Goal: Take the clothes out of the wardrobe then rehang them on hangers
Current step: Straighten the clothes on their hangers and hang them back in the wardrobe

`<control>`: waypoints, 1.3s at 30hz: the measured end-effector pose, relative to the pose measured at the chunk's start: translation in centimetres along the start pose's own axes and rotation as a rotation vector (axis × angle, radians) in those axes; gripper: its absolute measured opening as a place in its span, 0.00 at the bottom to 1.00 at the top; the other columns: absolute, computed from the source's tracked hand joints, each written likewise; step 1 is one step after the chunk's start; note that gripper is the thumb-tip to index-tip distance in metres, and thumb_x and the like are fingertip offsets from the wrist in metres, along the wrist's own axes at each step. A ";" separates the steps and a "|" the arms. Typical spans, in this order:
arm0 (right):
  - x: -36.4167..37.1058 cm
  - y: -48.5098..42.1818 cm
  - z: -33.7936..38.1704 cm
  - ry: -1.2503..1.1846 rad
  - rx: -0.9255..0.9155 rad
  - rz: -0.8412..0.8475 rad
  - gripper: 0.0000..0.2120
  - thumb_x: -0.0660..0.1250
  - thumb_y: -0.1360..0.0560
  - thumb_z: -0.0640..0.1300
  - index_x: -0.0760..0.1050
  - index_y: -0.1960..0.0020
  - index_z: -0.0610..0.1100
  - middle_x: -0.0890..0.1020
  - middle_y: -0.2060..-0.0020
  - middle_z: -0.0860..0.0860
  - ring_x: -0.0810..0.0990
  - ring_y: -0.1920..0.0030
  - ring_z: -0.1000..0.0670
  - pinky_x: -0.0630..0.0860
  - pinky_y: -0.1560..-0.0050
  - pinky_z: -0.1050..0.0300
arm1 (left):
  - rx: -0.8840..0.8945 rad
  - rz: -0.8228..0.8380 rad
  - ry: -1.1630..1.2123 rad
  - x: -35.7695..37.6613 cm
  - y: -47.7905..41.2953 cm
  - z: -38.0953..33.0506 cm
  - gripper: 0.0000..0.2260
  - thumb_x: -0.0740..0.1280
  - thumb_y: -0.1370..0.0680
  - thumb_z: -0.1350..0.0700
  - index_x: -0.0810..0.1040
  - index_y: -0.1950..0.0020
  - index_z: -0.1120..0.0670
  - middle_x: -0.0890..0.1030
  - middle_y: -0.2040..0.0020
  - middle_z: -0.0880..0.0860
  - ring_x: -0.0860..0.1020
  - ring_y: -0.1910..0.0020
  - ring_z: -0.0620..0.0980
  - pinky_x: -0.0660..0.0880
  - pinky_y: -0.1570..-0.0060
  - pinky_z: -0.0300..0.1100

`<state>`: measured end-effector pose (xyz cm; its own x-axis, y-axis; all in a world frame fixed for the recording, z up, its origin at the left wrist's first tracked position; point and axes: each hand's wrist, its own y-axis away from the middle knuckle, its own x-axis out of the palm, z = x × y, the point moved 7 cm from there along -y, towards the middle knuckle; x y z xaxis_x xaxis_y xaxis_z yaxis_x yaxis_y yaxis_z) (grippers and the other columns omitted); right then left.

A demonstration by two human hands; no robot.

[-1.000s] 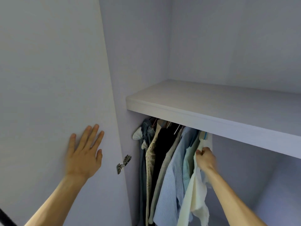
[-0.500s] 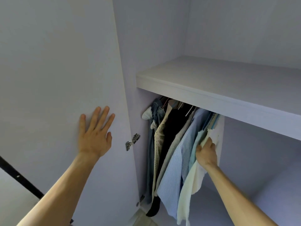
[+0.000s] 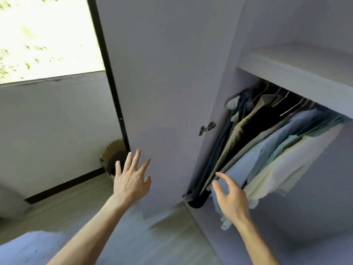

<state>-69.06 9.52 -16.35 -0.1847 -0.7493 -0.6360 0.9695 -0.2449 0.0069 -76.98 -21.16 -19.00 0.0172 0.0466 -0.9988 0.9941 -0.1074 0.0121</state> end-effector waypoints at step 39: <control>41.7 54.3 18.8 0.527 -1.809 1.683 0.22 0.55 0.17 0.54 0.65 0.24 0.56 0.66 0.24 0.56 0.53 0.20 0.53 0.56 0.23 0.55 | -2.025 -0.082 0.448 11.0 75.1 11.5 0.25 0.58 0.18 0.45 0.60 0.21 0.45 0.61 0.21 0.51 0.59 0.22 0.50 0.61 0.26 0.54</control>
<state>-27.18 -46.62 -27.99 0.2474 0.4934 -0.8338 -0.5683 0.7709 0.2876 -3.39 -40.10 -29.66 -0.3150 0.2110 -0.9253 -0.3248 0.8921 0.3140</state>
